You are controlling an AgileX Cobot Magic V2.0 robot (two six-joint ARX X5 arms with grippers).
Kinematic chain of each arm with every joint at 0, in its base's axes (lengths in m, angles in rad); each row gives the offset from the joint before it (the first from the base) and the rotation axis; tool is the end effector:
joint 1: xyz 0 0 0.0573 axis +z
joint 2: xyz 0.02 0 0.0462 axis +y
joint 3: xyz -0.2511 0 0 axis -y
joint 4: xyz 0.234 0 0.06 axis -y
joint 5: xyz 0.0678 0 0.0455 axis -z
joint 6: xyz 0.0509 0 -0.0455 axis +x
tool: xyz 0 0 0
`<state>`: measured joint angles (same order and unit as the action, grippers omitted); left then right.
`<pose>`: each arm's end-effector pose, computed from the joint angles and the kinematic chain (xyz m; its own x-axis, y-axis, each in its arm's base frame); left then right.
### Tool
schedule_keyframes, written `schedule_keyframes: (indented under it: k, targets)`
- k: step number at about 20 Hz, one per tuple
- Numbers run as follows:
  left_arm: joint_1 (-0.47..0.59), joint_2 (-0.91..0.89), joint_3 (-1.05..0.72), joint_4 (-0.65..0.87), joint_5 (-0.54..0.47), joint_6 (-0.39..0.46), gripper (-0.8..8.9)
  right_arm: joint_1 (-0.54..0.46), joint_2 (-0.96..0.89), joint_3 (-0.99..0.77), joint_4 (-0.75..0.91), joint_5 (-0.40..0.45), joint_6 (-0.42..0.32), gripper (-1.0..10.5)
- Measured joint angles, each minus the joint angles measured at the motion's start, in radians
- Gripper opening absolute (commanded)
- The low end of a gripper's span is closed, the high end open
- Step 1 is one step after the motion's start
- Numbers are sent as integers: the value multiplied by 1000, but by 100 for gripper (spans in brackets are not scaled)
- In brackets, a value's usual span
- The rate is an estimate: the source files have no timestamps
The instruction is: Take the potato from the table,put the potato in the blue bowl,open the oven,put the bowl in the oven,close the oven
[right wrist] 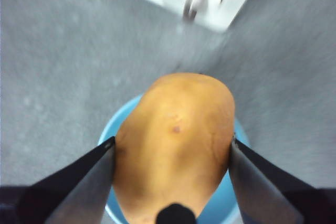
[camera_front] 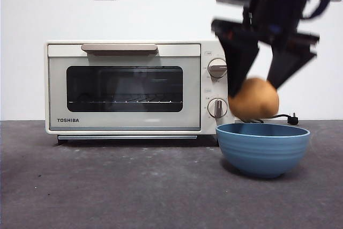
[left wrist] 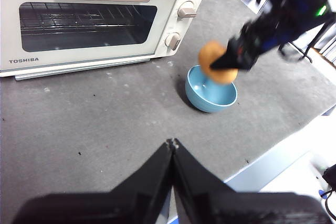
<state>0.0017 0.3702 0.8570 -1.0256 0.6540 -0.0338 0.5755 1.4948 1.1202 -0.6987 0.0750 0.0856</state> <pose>0.0576 -0.0309 0.3013 0.6822 -0.6072 -0.4072 0.5032 0.7941 -0.3410 0.2514 0.1586 0.2199 0.4400 0.1961 -0.8763 -0.4478 0.8938 -0.0248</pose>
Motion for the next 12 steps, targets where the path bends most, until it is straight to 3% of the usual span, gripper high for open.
schedule_keyframes:
  k: [4,10,12]
  targets:
    - [0,1,0,0,0,0,-8,-6,5,-134,163,-39,8,-17]
    - [0,1,0,0,0,0,-8,-6,50,-163,198,-41,9,-12]
    - [0,1,0,0,0,0,-8,-6,69,-163,194,-41,9,105]
